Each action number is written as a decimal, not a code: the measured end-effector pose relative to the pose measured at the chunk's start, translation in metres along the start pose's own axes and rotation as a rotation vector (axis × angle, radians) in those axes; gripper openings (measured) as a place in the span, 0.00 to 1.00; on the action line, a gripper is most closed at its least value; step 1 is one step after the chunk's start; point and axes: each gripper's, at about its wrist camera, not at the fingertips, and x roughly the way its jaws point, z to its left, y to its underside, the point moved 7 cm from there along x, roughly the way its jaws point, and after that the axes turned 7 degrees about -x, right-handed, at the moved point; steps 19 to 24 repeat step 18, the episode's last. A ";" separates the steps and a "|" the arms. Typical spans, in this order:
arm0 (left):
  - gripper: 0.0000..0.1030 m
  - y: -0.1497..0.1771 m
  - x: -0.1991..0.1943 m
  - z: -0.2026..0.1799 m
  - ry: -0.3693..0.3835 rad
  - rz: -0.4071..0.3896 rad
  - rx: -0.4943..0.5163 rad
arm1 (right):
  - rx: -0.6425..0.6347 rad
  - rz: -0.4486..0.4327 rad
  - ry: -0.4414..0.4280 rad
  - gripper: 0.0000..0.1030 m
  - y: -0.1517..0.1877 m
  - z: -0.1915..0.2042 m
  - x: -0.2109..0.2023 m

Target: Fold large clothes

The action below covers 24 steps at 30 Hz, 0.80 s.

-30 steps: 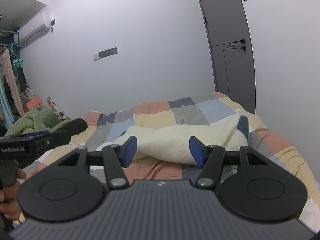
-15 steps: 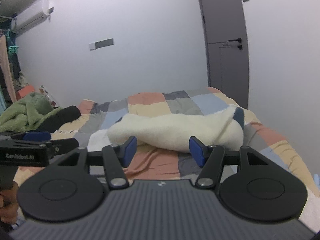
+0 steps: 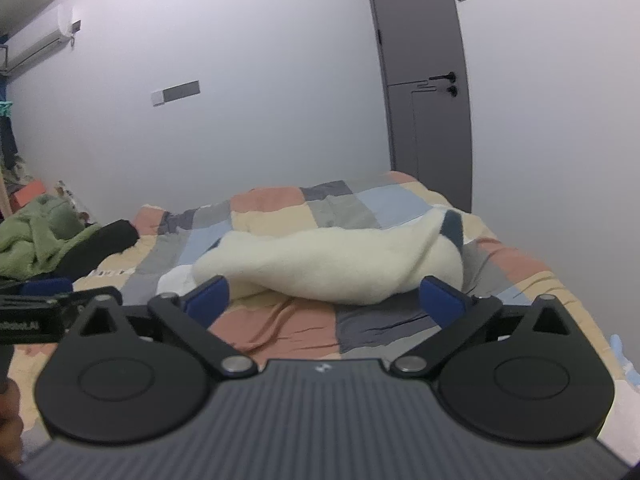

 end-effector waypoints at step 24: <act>0.99 -0.002 -0.014 -0.005 0.006 -0.014 -0.013 | -0.032 0.027 -0.022 1.00 0.007 0.014 -0.009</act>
